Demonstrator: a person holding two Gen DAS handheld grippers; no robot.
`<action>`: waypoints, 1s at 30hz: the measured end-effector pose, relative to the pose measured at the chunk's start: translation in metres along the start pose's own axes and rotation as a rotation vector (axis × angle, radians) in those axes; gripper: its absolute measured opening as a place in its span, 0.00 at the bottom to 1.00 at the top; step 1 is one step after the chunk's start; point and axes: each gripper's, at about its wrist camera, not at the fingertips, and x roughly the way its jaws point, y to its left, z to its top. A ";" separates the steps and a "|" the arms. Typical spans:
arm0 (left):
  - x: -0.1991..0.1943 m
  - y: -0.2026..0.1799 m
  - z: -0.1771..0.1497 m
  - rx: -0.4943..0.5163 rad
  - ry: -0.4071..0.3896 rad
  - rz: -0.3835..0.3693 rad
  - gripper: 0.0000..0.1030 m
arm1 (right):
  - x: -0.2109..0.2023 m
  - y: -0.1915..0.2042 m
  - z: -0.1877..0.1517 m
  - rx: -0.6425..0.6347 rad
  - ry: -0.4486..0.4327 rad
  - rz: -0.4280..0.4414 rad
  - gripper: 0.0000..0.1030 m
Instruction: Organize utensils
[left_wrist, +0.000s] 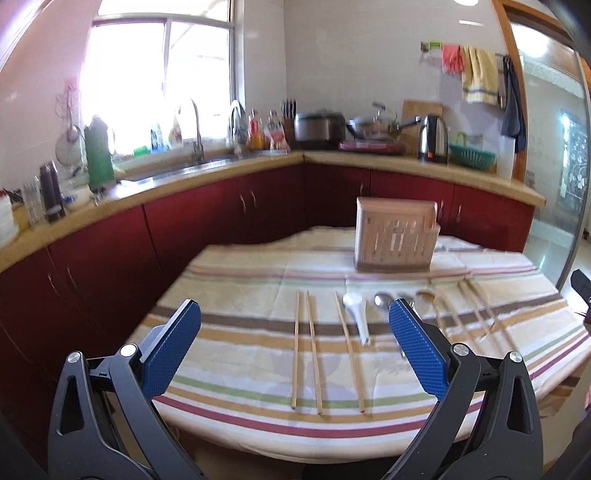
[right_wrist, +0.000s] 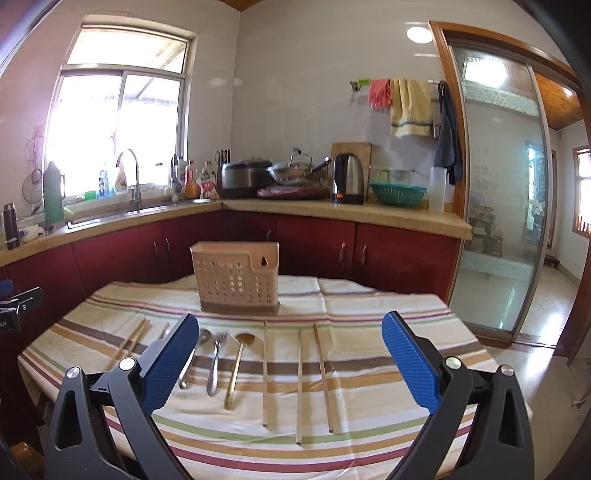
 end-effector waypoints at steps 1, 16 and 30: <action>0.009 0.003 -0.006 -0.002 0.020 0.003 0.96 | 0.006 -0.002 -0.006 0.000 0.008 0.004 0.94; 0.112 0.031 -0.097 -0.012 0.326 0.026 0.64 | 0.078 -0.028 -0.083 0.050 0.255 0.002 0.59; 0.116 0.031 -0.105 -0.022 0.320 -0.024 0.58 | 0.081 -0.047 -0.103 0.082 0.288 -0.027 0.54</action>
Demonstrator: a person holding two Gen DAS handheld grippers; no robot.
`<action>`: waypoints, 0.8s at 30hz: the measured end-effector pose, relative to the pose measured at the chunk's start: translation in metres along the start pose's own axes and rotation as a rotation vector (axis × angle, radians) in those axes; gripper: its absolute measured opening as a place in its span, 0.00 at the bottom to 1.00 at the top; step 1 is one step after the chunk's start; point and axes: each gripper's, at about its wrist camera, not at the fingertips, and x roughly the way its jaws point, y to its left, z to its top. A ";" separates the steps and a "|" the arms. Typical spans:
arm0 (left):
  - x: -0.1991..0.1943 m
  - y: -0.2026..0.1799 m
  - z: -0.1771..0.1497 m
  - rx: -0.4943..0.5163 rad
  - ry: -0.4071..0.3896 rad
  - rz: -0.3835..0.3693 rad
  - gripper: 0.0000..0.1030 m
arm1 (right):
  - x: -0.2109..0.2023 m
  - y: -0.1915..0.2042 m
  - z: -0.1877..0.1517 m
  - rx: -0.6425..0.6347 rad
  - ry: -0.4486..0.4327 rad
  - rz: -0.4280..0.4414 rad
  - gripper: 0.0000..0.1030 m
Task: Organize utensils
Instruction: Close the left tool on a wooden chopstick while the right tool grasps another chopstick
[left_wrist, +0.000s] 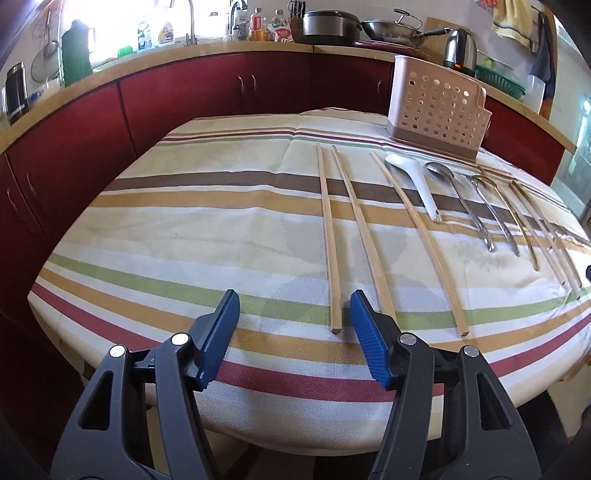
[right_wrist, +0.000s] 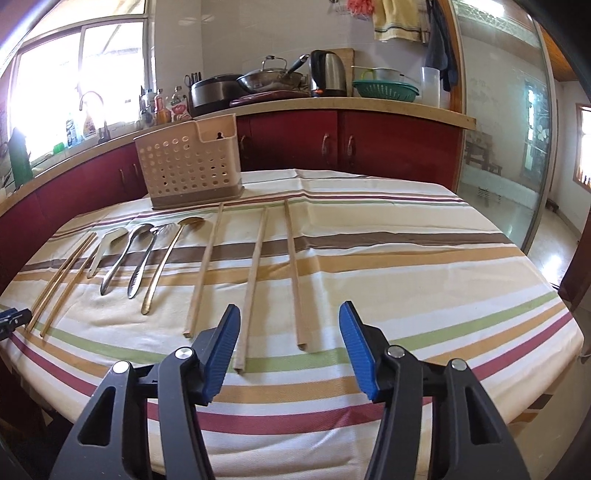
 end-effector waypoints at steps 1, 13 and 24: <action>0.000 -0.002 0.000 0.011 -0.007 -0.001 0.56 | -0.001 -0.002 0.000 0.006 -0.002 -0.002 0.54; -0.002 -0.013 -0.002 0.025 -0.015 -0.025 0.32 | 0.010 -0.013 -0.005 0.035 0.032 0.007 0.35; -0.004 -0.012 -0.006 0.016 -0.030 -0.045 0.24 | 0.018 -0.005 -0.014 -0.009 0.047 0.025 0.08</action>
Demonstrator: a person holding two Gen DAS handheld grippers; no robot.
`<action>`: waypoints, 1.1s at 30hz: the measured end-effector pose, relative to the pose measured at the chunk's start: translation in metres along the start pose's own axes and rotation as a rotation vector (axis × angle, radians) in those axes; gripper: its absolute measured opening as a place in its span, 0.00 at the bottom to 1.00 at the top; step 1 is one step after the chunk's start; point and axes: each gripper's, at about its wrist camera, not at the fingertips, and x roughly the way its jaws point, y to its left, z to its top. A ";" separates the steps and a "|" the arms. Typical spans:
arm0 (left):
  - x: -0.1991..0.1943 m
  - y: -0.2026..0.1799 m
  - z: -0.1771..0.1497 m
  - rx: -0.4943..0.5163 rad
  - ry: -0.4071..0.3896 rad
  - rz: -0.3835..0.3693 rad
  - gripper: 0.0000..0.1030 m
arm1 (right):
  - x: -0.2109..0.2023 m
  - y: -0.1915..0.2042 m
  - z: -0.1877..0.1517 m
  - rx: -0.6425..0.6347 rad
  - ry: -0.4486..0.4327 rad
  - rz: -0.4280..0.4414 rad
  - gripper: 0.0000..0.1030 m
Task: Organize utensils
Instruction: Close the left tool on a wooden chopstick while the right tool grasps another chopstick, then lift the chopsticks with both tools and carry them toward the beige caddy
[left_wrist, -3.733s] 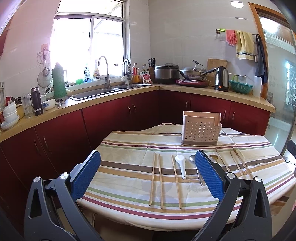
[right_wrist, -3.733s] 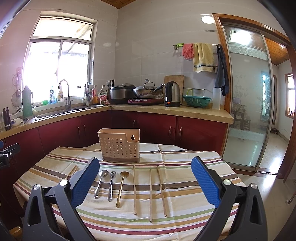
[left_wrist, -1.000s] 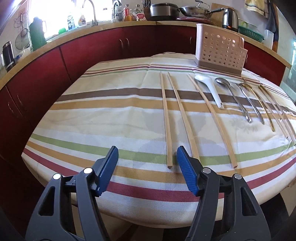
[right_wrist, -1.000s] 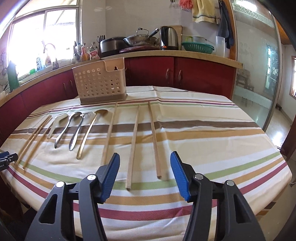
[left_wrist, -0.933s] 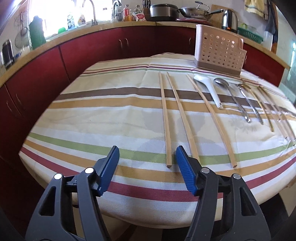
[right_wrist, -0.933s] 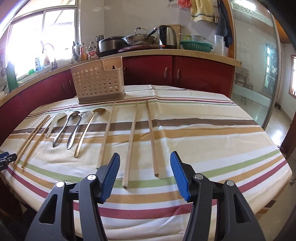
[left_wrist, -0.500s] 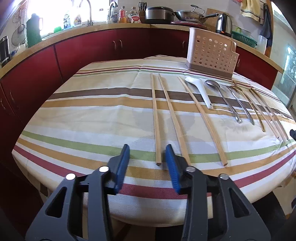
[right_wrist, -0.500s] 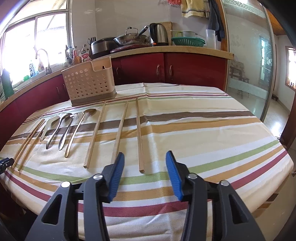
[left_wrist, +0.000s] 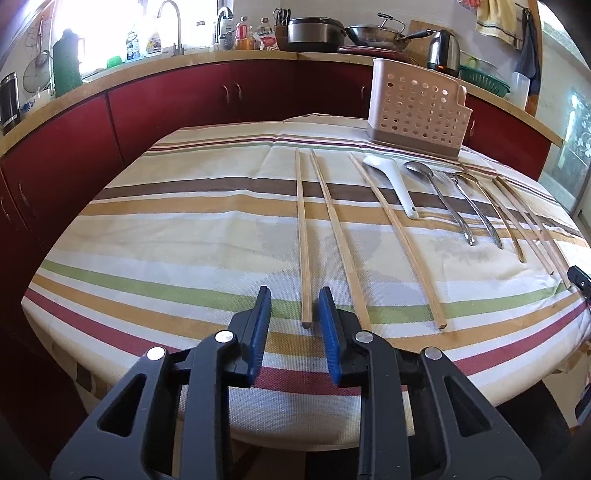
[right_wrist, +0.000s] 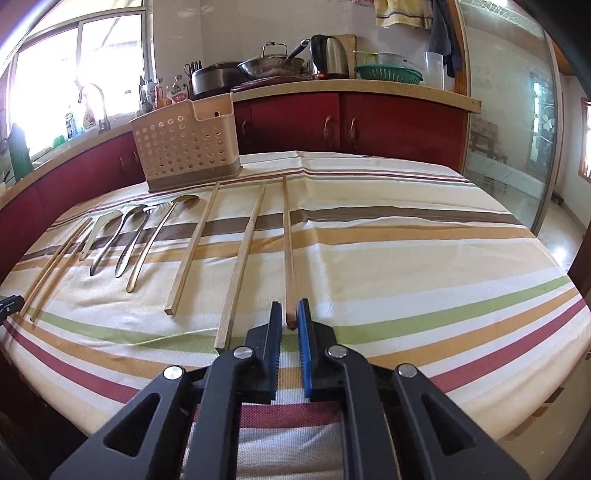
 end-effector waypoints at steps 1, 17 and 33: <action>0.000 0.000 0.000 0.002 -0.001 0.000 0.22 | 0.000 0.000 0.000 0.001 0.001 0.003 0.07; -0.011 0.011 0.002 -0.048 0.005 -0.046 0.06 | -0.033 0.005 0.016 -0.020 -0.100 0.003 0.07; -0.008 0.013 -0.003 -0.047 0.022 -0.045 0.29 | -0.027 0.004 0.010 -0.015 -0.092 0.013 0.07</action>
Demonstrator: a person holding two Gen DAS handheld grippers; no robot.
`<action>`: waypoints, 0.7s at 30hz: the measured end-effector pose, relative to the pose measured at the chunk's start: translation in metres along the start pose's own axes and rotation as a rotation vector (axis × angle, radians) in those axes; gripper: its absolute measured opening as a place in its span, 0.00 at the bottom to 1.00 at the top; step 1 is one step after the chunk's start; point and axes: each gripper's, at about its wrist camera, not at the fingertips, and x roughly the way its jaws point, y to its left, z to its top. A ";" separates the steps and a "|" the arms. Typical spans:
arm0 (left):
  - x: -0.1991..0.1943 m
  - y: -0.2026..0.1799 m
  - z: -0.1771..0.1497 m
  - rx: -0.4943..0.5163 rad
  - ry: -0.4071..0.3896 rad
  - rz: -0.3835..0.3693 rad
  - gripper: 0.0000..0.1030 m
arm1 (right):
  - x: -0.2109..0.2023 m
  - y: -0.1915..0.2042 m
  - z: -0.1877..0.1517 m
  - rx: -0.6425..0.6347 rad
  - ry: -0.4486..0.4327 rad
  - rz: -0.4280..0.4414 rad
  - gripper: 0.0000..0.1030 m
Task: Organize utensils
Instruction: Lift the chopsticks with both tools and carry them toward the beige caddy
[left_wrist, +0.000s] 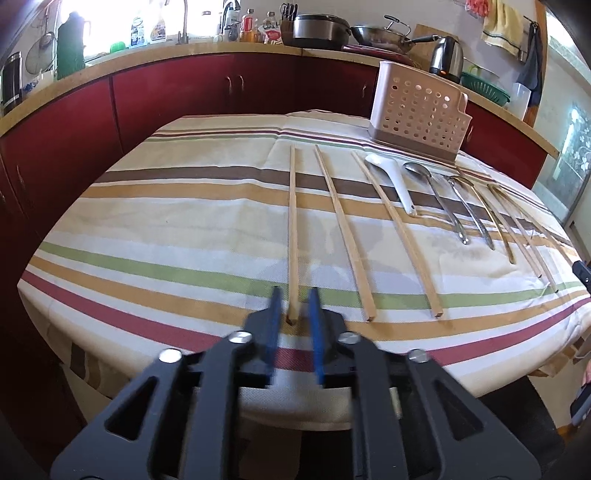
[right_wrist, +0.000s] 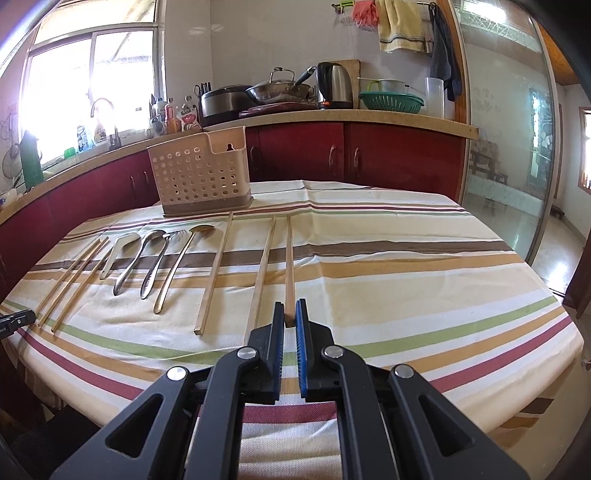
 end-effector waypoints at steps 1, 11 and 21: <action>-0.001 -0.001 -0.001 -0.003 -0.001 0.001 0.35 | 0.000 0.000 0.000 0.001 0.000 0.001 0.07; -0.005 -0.003 -0.011 0.026 -0.029 0.027 0.13 | -0.002 -0.001 -0.002 0.017 -0.009 0.014 0.07; -0.018 -0.004 -0.001 0.035 -0.053 0.004 0.05 | -0.012 0.001 0.005 0.014 -0.044 0.013 0.07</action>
